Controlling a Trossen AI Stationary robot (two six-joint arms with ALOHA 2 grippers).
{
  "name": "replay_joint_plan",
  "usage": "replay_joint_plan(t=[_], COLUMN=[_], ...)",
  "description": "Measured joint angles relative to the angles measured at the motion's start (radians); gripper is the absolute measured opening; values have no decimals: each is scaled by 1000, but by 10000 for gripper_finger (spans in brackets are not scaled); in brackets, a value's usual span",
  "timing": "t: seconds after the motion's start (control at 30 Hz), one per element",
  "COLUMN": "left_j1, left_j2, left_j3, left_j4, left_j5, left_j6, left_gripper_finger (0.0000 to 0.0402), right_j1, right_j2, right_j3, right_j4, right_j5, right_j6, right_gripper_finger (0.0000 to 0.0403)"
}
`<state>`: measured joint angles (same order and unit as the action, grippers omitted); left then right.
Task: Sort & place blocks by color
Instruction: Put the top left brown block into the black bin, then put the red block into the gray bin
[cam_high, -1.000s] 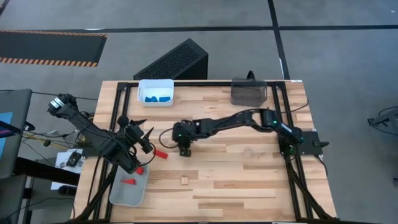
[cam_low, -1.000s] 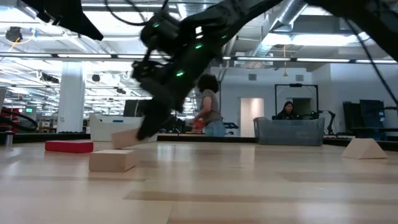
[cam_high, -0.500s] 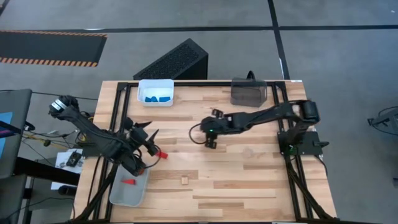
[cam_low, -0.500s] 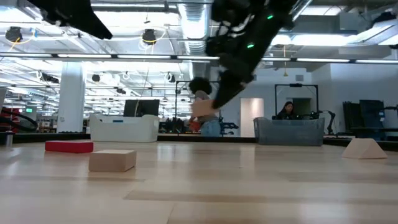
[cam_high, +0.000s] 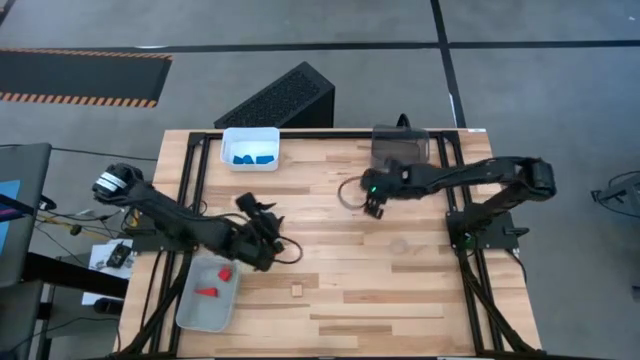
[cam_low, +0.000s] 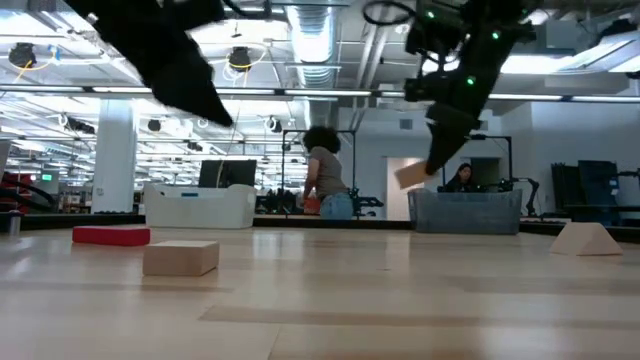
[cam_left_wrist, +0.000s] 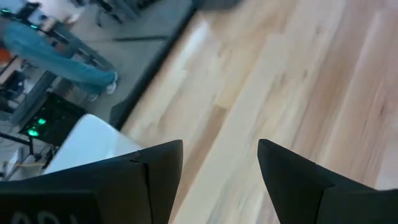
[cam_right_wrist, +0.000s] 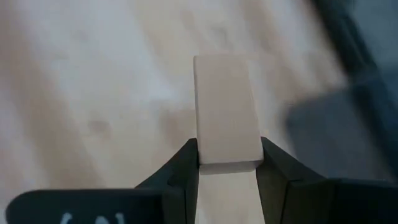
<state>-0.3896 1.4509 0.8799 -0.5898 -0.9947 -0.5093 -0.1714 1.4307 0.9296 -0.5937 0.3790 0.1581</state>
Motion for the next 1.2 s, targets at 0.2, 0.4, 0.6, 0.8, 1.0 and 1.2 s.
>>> replay_joint_plan(t=[0.2,0.4,0.6,0.8,1.0,1.2], left_j1=[92,168,205,238,260,259], left_j2=[104,139,138,137,137,135], left_j3=[0,0,0,0,0,0], left_j4=[118,183,212,217,214,177], left_j5=[97,183,206,206,232,230], left_j6=[134,193,243,286,306,315], left_gripper_finger=[201,201,201,201,201,201], right_j1=[-210,-463,-637,-698,-712,-664], right_j2=[-97,-45,81,153,157,47], right_j3=[-57,-76,-84,-83,-83,-83], right_j4=[-14,15,104,149,144,159], right_j5=[161,137,-101,-176,-180,-175], right_j6=[-10,-86,-161,-167,-166,-140], right_gripper_finger=[123,123,127,162,230,259])
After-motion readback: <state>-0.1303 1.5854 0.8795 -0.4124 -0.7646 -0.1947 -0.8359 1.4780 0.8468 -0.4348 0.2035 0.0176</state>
